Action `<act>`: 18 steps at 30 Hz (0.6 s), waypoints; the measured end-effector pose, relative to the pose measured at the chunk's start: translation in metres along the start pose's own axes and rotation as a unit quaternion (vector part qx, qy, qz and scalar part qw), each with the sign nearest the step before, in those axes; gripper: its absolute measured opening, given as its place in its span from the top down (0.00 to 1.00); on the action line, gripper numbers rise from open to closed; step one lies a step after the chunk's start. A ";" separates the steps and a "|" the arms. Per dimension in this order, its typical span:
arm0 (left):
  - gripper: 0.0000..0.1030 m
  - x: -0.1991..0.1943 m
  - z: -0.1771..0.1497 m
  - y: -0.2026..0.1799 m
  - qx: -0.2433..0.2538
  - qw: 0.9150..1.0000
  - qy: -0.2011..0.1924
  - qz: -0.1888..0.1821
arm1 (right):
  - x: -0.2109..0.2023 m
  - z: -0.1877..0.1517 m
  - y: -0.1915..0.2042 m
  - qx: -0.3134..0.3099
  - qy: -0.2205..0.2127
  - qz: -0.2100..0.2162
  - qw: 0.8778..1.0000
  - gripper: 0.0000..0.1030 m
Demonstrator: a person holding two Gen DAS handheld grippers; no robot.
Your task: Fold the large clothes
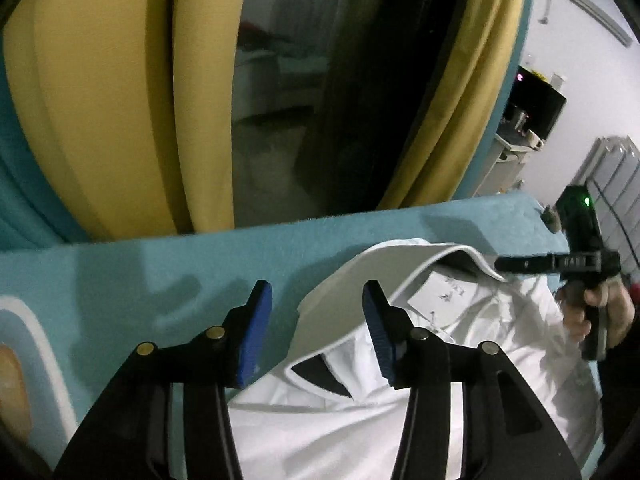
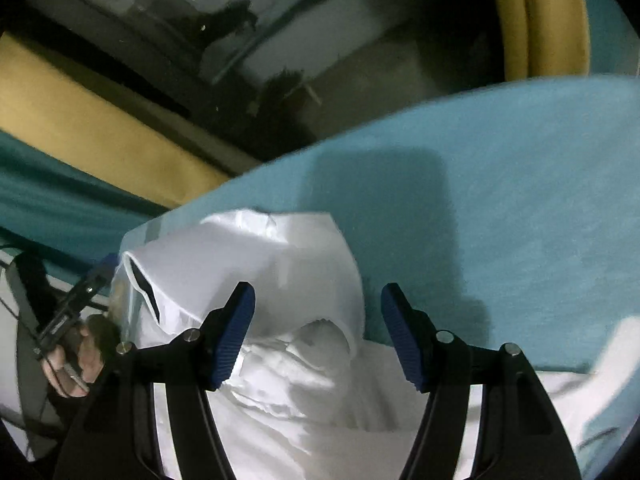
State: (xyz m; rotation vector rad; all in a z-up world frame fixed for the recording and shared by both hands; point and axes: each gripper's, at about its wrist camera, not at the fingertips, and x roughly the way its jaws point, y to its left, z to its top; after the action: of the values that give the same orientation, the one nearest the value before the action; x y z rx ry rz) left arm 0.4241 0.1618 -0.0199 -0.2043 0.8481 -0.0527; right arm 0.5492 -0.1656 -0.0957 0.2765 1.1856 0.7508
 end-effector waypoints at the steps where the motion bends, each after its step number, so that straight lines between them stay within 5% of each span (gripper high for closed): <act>1: 0.52 0.005 -0.002 0.003 -0.003 1.000 0.006 -0.001 | 0.005 -0.003 0.002 -0.011 0.009 0.005 1.000 0.36; 6: 0.52 0.035 -0.022 0.001 0.027 0.998 0.055 -0.005 | 0.003 -0.016 0.019 -0.088 0.013 0.014 0.996 0.41; 8: 0.52 0.043 -0.031 -0.002 0.047 0.996 0.073 -0.006 | -0.003 -0.023 0.028 -0.139 0.001 -0.020 0.990 0.65; 10: 0.51 0.048 -0.038 -0.004 0.065 0.994 0.083 -0.003 | -0.010 -0.028 0.034 -0.178 -0.014 -0.059 0.982 0.77; 14: 0.44 0.051 -0.045 -0.003 0.089 0.992 0.090 -0.009 | -0.020 -0.043 0.044 -0.260 -0.030 -0.112 0.959 0.81; 18: 0.44 0.050 -0.050 -0.008 0.113 0.990 0.085 -0.018 | -0.021 -0.049 0.044 -0.300 -0.008 -0.122 0.946 0.81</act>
State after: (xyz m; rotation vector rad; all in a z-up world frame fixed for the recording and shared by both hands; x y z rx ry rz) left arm 0.4197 0.1395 -0.0871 -0.0006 1.0002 -0.2010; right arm 0.4846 -0.1561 -0.0736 -0.3650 0.9027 0.8495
